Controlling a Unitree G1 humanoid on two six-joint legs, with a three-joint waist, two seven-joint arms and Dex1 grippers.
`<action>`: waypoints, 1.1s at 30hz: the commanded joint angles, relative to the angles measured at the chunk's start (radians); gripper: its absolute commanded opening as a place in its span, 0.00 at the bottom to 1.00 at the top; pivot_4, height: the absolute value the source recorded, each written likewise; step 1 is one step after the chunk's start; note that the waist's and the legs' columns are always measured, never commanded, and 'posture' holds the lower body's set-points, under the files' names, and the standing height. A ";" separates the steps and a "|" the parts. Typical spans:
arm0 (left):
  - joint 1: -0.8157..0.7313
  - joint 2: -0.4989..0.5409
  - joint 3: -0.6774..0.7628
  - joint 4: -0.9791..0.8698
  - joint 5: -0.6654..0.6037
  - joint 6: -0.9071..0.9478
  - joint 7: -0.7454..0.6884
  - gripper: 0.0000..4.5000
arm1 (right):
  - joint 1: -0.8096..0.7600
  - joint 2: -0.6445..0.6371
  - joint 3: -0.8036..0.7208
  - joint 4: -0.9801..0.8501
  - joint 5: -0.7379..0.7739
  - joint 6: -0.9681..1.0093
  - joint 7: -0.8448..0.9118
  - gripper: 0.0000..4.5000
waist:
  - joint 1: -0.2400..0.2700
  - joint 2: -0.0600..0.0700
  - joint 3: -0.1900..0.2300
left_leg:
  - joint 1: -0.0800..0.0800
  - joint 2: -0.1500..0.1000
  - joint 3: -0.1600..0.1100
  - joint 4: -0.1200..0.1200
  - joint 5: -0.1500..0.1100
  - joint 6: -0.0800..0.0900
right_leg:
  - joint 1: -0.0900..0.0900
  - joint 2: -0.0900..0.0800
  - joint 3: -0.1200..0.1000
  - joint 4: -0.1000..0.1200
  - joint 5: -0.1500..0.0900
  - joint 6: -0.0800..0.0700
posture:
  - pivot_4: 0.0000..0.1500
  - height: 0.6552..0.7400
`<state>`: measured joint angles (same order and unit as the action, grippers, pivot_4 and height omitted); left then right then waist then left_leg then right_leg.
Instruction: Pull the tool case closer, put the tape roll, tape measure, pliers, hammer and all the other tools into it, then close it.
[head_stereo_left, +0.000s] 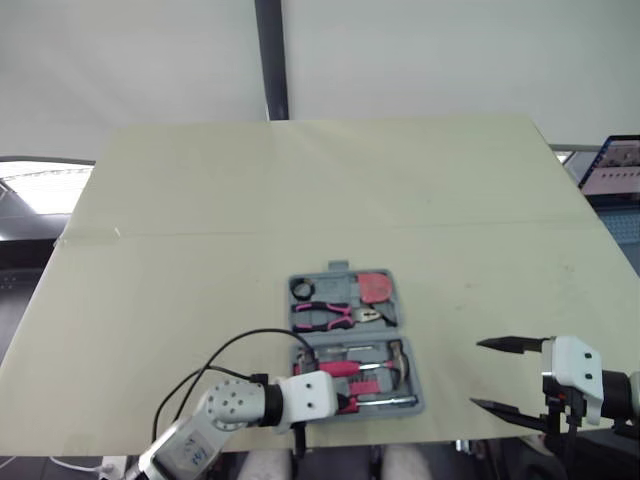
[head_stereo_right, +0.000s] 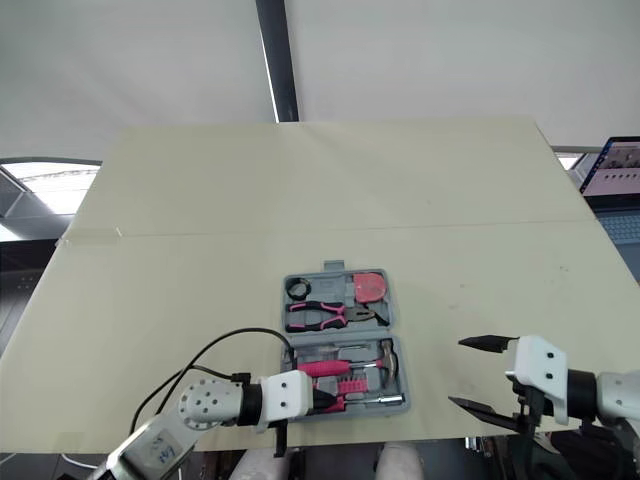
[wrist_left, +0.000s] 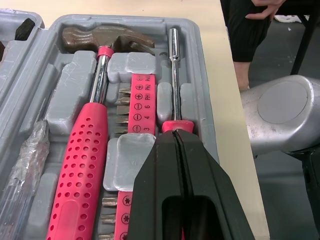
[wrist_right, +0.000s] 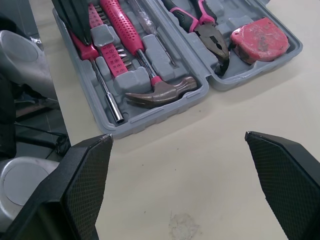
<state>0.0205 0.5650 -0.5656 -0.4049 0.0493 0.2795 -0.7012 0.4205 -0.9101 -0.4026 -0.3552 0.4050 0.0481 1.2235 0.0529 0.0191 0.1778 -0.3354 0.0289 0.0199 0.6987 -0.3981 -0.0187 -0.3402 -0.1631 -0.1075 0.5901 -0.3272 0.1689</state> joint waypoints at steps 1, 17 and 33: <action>0.029 0.009 -0.051 0.094 0.057 0.035 -0.013 0.01 | 0.003 -0.005 -0.038 -0.014 0.009 -0.007 0.000 1.00 | 0.000 0.001 -0.002 | 0.000 0.000 0.000 0.000 0.000 0.000 | 0.000 0.000 0.000 0.000 0.000 0.000 | 1.00 0.95; 0.298 -0.076 0.534 -0.312 -0.417 0.136 0.043 0.01 | -0.086 0.058 0.059 0.040 -0.016 -0.024 -0.050 1.00 | -0.005 0.001 -0.003 | -0.001 0.001 -0.001 0.000 0.000 0.000 | 0.000 0.000 0.000 -0.001 0.000 0.000 | 1.00 0.95; 0.763 -0.226 0.986 -0.144 -0.449 -0.200 0.042 0.98 | -0.006 0.180 0.072 0.053 -0.050 -0.061 -0.173 1.00 | -0.019 -0.005 -0.001 | -0.002 0.000 0.000 -0.001 -0.001 0.000 | -0.001 0.000 0.000 -0.006 -0.001 -0.001 | 1.00 0.95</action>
<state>0.7659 0.3462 0.3966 -0.5539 -0.4103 0.1260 -0.6488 0.4127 -0.7341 -0.2924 -0.2930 0.3520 0.0017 1.0667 0.0342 0.0145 0.1771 -0.3369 0.0294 0.0197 0.6975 -0.3995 -0.0186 -0.3417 -0.1631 -0.1078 0.5843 -0.3281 0.1673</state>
